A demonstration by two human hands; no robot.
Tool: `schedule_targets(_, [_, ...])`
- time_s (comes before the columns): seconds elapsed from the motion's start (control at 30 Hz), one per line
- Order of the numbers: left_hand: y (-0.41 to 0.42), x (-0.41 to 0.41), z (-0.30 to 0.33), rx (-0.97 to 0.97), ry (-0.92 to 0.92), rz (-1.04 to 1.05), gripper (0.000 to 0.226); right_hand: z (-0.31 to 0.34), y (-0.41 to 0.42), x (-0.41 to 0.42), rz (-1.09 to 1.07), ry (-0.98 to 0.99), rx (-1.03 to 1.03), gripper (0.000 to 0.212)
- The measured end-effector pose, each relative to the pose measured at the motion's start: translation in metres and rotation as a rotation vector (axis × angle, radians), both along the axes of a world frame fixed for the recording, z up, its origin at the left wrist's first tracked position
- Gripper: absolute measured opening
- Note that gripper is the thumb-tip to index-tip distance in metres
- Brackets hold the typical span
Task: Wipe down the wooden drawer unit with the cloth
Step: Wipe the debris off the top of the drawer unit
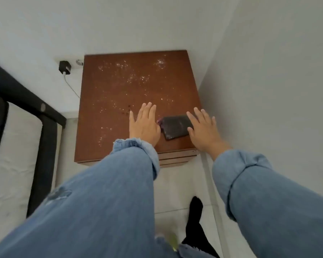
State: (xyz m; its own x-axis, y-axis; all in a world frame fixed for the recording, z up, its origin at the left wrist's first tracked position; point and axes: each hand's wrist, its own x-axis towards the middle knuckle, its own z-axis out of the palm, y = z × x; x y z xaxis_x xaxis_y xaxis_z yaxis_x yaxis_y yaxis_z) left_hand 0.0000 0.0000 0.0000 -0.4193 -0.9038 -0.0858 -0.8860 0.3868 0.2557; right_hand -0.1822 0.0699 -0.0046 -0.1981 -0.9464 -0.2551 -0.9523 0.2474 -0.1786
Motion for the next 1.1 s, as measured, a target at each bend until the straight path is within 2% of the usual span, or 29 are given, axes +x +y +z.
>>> schedule_targets(0.13, [-0.007, -0.013, -0.033, 0.108, -0.023, -0.009, 0.056, -0.029, -0.011, -0.014, 0.192, 0.105, 0.046, 0.058])
schedule_targets(0.43, [-0.025, -0.025, -0.089, 0.160, -0.037, 0.035, 0.056, -0.084, -0.049, -0.023, 0.503, 0.183, -0.087, 0.057])
schedule_targets(0.6, [-0.021, -0.026, -0.094, 0.101, 0.015, 0.081, 0.055, -0.101, -0.044, -0.017, 0.484, 0.241, -0.153, 0.052])
schedule_targets(0.8, [-0.022, -0.026, -0.091, 0.119, -0.016, 0.056, 0.053, -0.103, -0.040, -0.009, 0.389, 0.274, -0.200, 0.047])
schedule_targets(1.0, [-0.027, -0.020, -0.087, 0.132, -0.059, 0.019, 0.052, -0.095, -0.053, -0.007, 0.348, 0.222, -0.210, 0.042])
schedule_targets(1.1, [-0.032, -0.026, -0.084, 0.105, -0.033, 0.042, 0.052, -0.082, -0.065, -0.018, 0.224, 0.180, -0.230, 0.045])
